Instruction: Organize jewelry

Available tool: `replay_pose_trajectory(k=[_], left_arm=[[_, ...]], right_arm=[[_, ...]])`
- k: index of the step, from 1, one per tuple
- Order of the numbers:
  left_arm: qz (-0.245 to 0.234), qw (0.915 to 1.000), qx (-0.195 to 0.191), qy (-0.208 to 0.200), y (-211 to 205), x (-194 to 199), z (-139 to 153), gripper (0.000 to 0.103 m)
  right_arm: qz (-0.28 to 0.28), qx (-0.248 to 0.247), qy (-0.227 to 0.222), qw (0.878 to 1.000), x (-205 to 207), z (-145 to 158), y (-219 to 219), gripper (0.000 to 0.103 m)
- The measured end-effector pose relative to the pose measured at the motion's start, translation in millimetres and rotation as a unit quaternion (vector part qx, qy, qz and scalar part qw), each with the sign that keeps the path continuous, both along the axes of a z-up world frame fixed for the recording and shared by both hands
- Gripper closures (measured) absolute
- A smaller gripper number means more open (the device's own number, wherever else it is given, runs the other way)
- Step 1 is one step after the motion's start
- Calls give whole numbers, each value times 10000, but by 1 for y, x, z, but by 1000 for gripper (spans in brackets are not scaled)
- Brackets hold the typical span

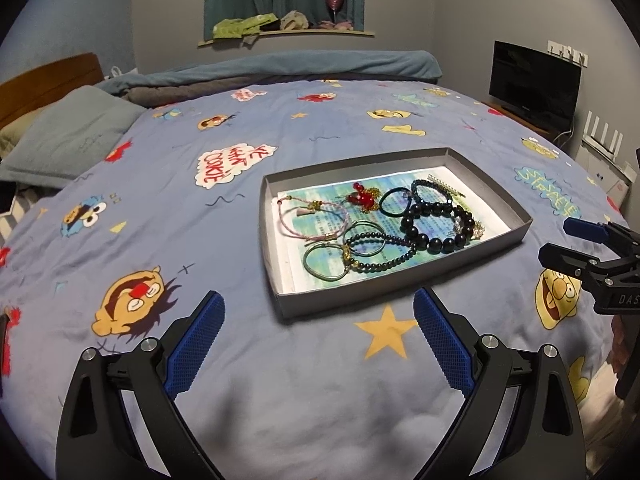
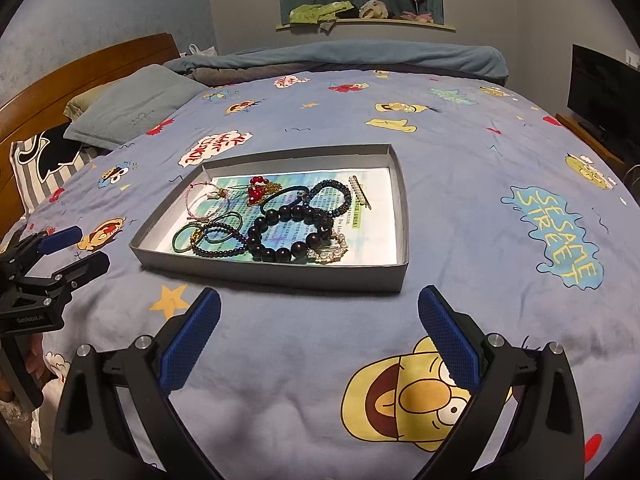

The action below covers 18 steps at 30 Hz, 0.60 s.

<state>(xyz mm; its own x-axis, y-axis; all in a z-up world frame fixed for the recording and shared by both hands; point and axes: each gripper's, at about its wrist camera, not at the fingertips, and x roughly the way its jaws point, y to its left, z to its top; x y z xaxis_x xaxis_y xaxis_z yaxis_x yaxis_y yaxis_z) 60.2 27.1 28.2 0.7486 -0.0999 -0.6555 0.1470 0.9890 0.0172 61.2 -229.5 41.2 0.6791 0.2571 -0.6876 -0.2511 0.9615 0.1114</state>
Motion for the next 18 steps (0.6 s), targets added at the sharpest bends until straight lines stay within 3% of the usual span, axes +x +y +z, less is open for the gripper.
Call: replay_pose_trajectory(k=[18], left_arm=[[-10, 10000, 2, -1, -3, -1, 1, 8]], right_arm=[[-12, -60, -9, 10000, -1, 1, -2, 5]])
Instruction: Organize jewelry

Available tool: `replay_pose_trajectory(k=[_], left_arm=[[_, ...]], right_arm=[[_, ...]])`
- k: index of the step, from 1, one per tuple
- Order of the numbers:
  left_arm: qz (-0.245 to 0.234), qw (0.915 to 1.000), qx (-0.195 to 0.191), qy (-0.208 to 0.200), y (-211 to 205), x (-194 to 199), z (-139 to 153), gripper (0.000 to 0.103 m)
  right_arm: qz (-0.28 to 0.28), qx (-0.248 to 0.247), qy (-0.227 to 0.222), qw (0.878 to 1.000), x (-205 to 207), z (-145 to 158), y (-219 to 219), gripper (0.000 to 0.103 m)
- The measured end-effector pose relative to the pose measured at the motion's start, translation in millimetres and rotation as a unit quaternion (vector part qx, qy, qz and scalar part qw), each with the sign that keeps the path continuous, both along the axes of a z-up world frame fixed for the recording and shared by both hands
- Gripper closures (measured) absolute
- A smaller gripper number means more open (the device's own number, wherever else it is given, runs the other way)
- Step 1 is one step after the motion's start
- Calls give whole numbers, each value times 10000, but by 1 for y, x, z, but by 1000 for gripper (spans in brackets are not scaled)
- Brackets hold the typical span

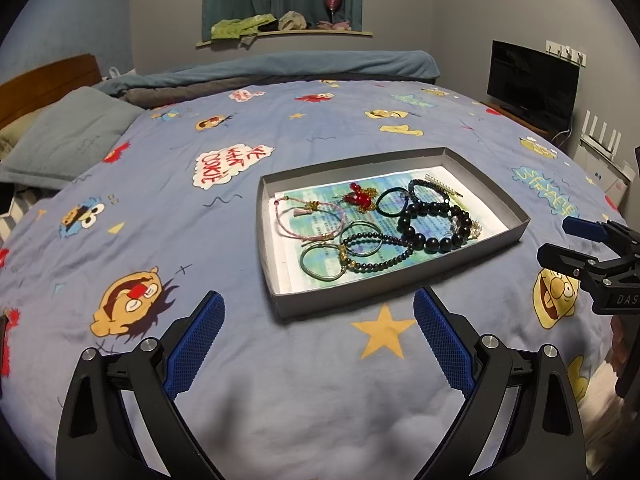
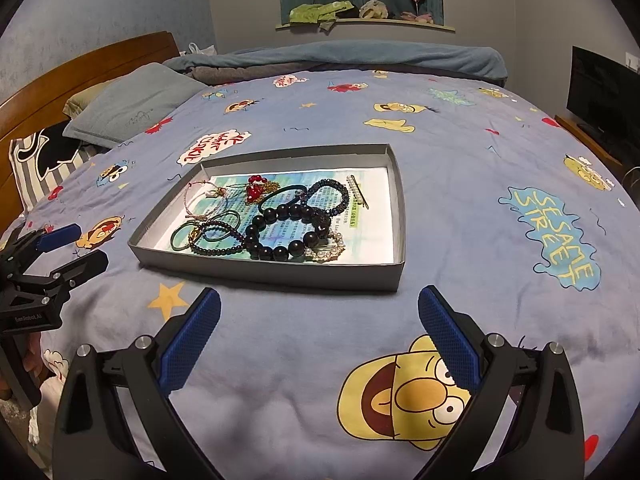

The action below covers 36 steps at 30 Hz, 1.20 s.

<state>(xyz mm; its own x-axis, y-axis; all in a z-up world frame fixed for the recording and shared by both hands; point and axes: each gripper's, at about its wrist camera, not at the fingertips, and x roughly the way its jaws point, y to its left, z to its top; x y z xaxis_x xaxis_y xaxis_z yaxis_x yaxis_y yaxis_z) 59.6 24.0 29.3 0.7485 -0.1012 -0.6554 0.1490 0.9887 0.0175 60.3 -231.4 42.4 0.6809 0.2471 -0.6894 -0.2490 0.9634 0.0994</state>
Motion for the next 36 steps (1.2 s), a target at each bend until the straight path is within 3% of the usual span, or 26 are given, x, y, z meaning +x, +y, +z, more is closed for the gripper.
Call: replay_pose_trajectory(k=[26, 36], left_arm=[[47, 9999, 65, -129, 3, -1, 1, 8], [-261, 9988, 236, -344, -3, -4, -1, 8]], right_arm=[[13, -46, -1, 10000, -3, 1, 3, 5], [0, -47, 54, 10000, -1, -4, 2, 5]])
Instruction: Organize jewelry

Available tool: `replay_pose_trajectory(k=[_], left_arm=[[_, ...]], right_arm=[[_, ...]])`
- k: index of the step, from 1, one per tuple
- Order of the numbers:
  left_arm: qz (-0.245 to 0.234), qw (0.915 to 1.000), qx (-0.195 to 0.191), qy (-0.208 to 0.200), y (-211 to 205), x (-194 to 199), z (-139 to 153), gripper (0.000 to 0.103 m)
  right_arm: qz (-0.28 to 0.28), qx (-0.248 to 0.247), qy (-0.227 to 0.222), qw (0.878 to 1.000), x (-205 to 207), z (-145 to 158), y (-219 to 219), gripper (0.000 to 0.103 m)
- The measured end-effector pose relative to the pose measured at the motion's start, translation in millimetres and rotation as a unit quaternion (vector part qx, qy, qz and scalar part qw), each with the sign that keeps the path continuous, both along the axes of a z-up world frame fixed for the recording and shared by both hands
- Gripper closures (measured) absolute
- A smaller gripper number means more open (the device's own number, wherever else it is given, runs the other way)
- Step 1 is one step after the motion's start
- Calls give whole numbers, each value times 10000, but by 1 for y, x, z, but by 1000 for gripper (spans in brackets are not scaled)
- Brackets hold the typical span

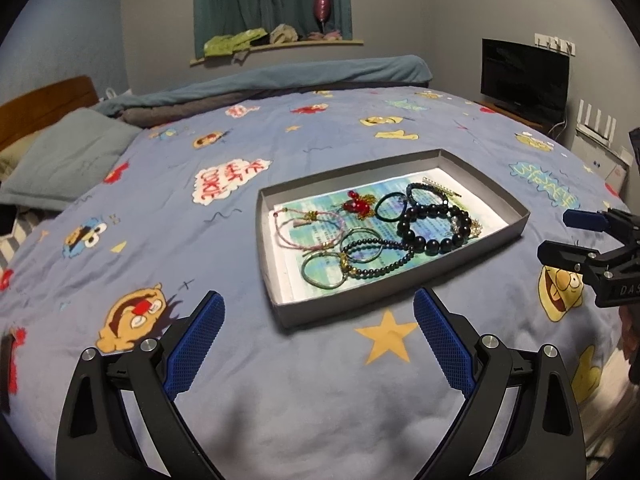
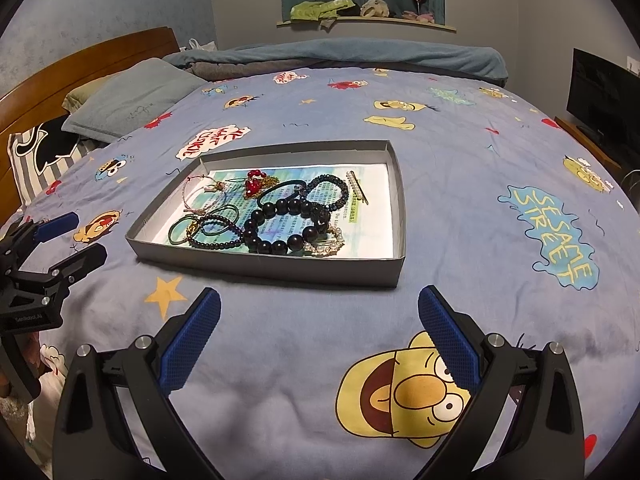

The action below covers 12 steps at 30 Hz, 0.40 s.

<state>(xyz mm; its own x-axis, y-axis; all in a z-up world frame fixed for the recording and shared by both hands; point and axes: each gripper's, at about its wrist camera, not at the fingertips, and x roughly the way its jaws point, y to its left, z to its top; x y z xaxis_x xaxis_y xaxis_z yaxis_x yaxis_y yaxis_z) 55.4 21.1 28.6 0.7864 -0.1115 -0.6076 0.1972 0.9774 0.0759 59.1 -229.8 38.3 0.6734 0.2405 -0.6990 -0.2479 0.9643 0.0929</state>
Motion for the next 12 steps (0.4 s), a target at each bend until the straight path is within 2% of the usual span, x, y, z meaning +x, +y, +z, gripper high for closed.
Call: replay_pose_trajectory(k=[3, 6, 12], left_arm=[[-110, 9999, 39, 127, -3, 2, -3, 8], [-15, 9997, 211, 158, -7, 3, -6, 8], [82, 9996, 140, 245, -2, 5, -9, 8]], right_arm=[[8, -3, 12, 10000, 1, -1, 0, 5], [16, -15, 14, 10000, 2, -1, 1, 5], [21, -50, 23, 10000, 2, -2, 2, 5]])
